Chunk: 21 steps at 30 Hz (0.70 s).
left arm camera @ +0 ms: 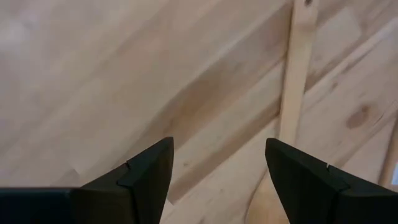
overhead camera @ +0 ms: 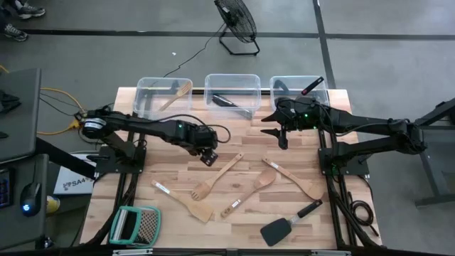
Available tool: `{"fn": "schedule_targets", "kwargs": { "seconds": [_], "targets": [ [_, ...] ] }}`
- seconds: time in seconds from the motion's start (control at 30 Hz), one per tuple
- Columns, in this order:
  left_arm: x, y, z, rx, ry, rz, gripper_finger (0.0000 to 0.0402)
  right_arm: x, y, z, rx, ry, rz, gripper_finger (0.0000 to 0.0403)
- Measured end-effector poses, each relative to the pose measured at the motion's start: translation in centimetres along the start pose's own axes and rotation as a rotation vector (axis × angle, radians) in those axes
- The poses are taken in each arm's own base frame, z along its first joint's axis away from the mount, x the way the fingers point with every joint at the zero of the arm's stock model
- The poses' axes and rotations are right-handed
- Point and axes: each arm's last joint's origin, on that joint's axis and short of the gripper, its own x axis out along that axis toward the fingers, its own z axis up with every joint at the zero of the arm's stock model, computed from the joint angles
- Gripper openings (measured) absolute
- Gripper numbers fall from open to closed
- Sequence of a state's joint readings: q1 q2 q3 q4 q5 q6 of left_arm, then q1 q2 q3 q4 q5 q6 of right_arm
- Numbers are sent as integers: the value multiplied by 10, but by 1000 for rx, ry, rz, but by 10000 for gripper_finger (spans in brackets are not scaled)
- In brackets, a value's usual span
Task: Pick & Place Kitchen Items
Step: Put the brown wooden spoon into the left transparent bin
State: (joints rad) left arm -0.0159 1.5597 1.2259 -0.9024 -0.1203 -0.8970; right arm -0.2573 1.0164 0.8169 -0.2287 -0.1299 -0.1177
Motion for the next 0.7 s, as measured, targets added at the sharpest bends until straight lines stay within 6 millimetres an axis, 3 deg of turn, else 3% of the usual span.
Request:
{"fn": "schedule_targets", "kwargs": {
  "seconds": [0.7],
  "targets": [
    [56,-54,-38,153,101,-98,250,0,0,0,0,0,0,184]
  ]
}}
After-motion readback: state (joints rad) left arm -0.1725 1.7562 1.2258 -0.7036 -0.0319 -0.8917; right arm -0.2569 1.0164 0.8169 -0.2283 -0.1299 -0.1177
